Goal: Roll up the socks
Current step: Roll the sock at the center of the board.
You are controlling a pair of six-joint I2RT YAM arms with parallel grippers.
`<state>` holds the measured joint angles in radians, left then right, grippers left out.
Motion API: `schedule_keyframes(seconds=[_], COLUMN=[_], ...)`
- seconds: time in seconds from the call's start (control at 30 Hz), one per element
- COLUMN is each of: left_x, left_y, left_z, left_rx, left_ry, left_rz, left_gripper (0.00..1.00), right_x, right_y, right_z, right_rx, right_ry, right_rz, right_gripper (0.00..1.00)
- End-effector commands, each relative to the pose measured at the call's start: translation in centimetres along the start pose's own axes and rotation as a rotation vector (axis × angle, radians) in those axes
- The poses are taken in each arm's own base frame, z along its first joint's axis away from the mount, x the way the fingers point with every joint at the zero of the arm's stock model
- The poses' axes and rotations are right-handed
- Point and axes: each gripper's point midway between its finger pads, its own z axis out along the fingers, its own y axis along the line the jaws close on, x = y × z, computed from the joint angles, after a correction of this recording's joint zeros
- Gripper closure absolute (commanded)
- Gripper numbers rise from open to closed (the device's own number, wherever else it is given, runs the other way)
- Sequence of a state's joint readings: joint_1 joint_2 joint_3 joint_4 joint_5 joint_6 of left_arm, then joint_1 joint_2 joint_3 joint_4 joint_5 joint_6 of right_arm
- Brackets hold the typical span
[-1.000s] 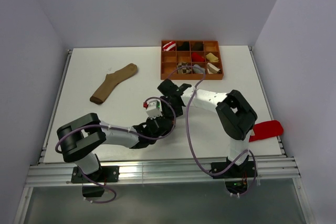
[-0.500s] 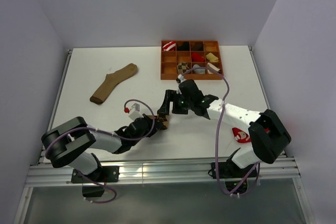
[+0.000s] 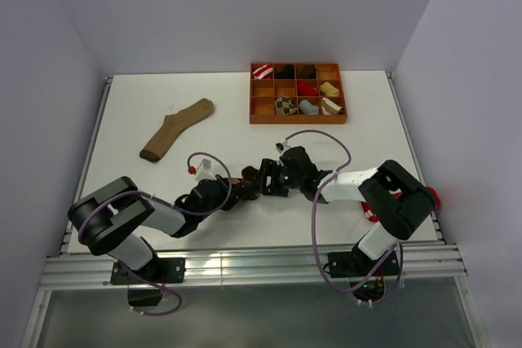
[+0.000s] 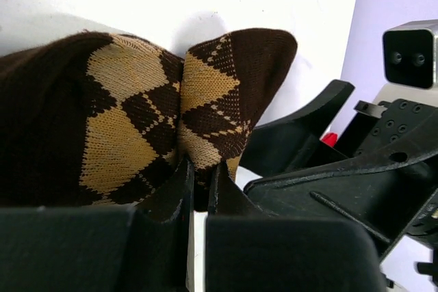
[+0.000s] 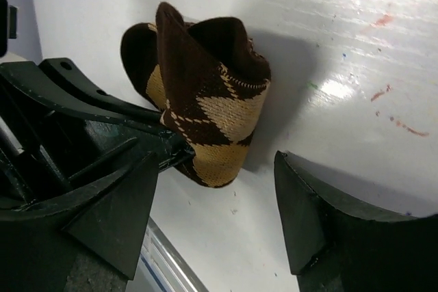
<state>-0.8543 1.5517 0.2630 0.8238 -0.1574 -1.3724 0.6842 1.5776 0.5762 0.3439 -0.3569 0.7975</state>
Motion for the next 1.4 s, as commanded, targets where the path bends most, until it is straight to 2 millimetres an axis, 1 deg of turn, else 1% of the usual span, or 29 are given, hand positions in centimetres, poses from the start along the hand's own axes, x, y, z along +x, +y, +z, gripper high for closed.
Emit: schedule_keyframes(seconds=[0.0, 0.17, 0.33, 0.37, 0.4, 0.5, 0.6, 0.63, 0.7, 0.73, 0.77, 0.8, 0.83, 0.87, 0.9, 0.93, 0.97, 1.0, 1.03, 1.07, 1.1, 1.13, 1.17, 1.2, 1.23, 1.27, 1.3, 1.33, 1.37], left_x=[1.0, 1.1, 0.9, 0.9, 0.9, 0.9, 1.0, 1.0, 1.1, 0.9, 0.9, 0.8, 0.3, 0.2, -0.2, -0.5, -1.1, -1.4, -1.9, -2.5, -3.1, -3.5, -3.8, -4.3, -4.5, -3.9, -4.4, -3.8, -3.8], left_y=[6.8, 6.9, 7.0, 7.0, 7.0, 7.1, 7.1, 7.2, 7.5, 7.4, 7.5, 7.7, 7.5, 7.4, 7.4, 7.2, 7.1, 7.0, 5.8, 6.3, 4.9, 4.5, 4.8, 3.1, 2.7, 2.4, 1.5, 0.6, 0.1], left_z=[-0.8, -0.7, -0.7, -0.7, -0.7, -0.6, -0.5, -0.5, -0.5, -0.5, -0.6, -0.6, -0.7, -0.8, -0.9, -1.2, -1.2, -1.4, -1.5, -1.9, -2.1, -2.3, -2.8, -3.0, -3.3, -3.6, -3.7, -4.0, -4.1], left_rx=[-0.212, -0.212, -0.219, -0.221, -0.221, -0.226, -0.223, -0.226, -0.232, -0.233, -0.238, -0.244, -0.245, -0.245, -0.251, -0.260, -0.269, -0.276, -0.253, -0.291, -0.262, -0.262, -0.291, -0.256, -0.253, -0.252, -0.245, -0.218, -0.206], left_ry=[0.055, 0.072, 0.070, 0.069, 0.069, 0.075, 0.080, 0.082, 0.083, 0.078, 0.075, 0.071, 0.051, 0.043, 0.031, 0.022, -0.004, -0.015, -0.036, -0.061, -0.089, -0.111, -0.133, -0.164, -0.180, -0.173, -0.217, -0.218, -0.228], left_rz=[0.048, 0.044, 0.046, 0.048, 0.054, 0.064, 0.071, 0.071, 0.076, 0.083, 0.089, 0.101, 0.111, 0.121, 0.135, 0.146, 0.159, 0.178, 0.187, 0.215, 0.222, 0.237, 0.283, 0.298, 0.318, 0.370, 0.391, 0.417, 0.441], left_gripper=[1.00, 0.99, 1.00, 1.00, 1.00, 1.00, 0.99, 0.99, 0.99, 0.99, 0.95, 0.88, 0.73, 0.66, 0.56, 0.53, 0.51, 0.49, 0.47, 0.46, 0.46, 0.46, 0.46, 0.46, 0.47, 0.47, 0.47, 0.47, 0.47], right_x=[-1.9, -2.6, -2.6, -2.8, -2.5, -2.6, -2.6, -2.8, -2.6, -3.0, -2.5, -2.9, -3.3, -2.9, -3.8, -3.9, -3.0, -3.2, -4.1, -3.1, -3.9, -3.0, -2.9, -3.5, -2.8, -2.7, -3.3, -2.6, -2.3], right_y=[1.9, 1.7, 0.7, 0.7, 0.4, 0.2, 0.0, 0.2, -0.1, 0.2, -0.6, -0.4, -0.2, -1.1, -0.5, -0.7, -1.8, -1.9, -1.5, -2.5, -2.0, -2.9, -3.0, -2.4, -3.0, -3.3, -2.5, -2.9, -3.2], right_z=[0.5, 0.8, 1.7, 1.8, 2.1, 2.4, 2.7, 2.8, 2.8, 2.8, 2.8, 2.5, 2.5, 2.4, 2.2, 2.1, 1.8, 1.5, 1.5, 1.0, 1.1, 0.5, 0.4, 0.5, 0.0, 0.1, 0.2, -0.2, -0.1], right_rx=[-0.125, -0.165, -0.155, -0.164, -0.156, -0.166, -0.172, -0.172, -0.150, -0.146, -0.105, -0.094, -0.079, -0.032, -0.017, 0.012, 0.075, 0.106, 0.141, 0.210, 0.246, 0.310, 0.338, 0.350, 0.411, 0.439, 0.445, 0.497, 0.522], right_ry=[-0.085, -0.124, -0.115, -0.122, -0.109, -0.107, -0.096, -0.097, -0.078, -0.081, -0.058, -0.065, -0.065, -0.044, -0.062, -0.057, -0.013, -0.009, -0.028, 0.027, 0.011, 0.058, 0.070, 0.069, 0.098, 0.112, 0.107, 0.132, 0.149], right_rz=[0.014, 0.047, 0.081, 0.085, 0.092, 0.101, 0.106, 0.101, 0.091, 0.078, 0.075, 0.062, 0.052, 0.046, 0.031, 0.025, 0.019, 0.010, -0.012, -0.021, -0.044, -0.044, -0.050, -0.064, -0.069, -0.075, -0.087, -0.100, -0.108], right_gripper=[0.25, 0.29, 0.30, 0.30, 0.31, 0.36, 0.49, 0.58, 0.68, 0.81, 0.87, 0.91, 0.98, 1.00, 1.00, 1.00, 1.00, 1.00, 1.00, 1.00, 1.00, 1.00, 1.00, 1.00, 1.00, 1.00, 1.00, 1.00, 1.00])
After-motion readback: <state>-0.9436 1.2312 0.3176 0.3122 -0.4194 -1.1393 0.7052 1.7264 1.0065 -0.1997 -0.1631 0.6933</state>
